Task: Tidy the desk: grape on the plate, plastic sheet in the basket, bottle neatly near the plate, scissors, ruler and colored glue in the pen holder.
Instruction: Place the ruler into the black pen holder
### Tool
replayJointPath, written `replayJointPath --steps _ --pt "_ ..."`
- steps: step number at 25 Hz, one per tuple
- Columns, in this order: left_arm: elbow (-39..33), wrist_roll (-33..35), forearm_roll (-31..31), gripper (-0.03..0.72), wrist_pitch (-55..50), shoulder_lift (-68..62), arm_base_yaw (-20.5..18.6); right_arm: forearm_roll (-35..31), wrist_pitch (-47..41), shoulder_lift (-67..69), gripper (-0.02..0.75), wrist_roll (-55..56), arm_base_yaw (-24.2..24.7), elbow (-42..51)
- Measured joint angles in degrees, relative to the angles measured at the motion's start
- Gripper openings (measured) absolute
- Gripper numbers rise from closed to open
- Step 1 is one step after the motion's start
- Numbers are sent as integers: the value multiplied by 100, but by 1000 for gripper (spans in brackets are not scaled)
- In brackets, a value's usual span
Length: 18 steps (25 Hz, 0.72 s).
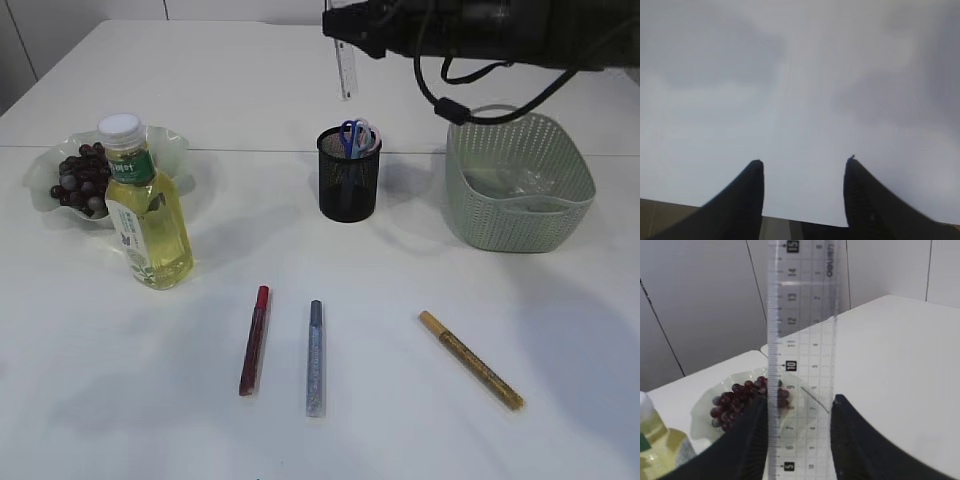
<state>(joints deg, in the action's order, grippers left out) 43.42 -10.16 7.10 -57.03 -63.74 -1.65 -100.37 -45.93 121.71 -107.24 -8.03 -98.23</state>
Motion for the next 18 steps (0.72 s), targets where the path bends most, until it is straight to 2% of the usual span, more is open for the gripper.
replayJointPath --steps 7,13,18 --pt "0 0 0 379 -77 0 0 -94 -33 695 306 -1344 0 -118" --pt "0 11 0 397 -88 0 0 -96 -201 1173 306 -1519 0 -558" --pt "0 11 0 382 -88 0 0 -107 -254 1283 306 -1541 0 -799"
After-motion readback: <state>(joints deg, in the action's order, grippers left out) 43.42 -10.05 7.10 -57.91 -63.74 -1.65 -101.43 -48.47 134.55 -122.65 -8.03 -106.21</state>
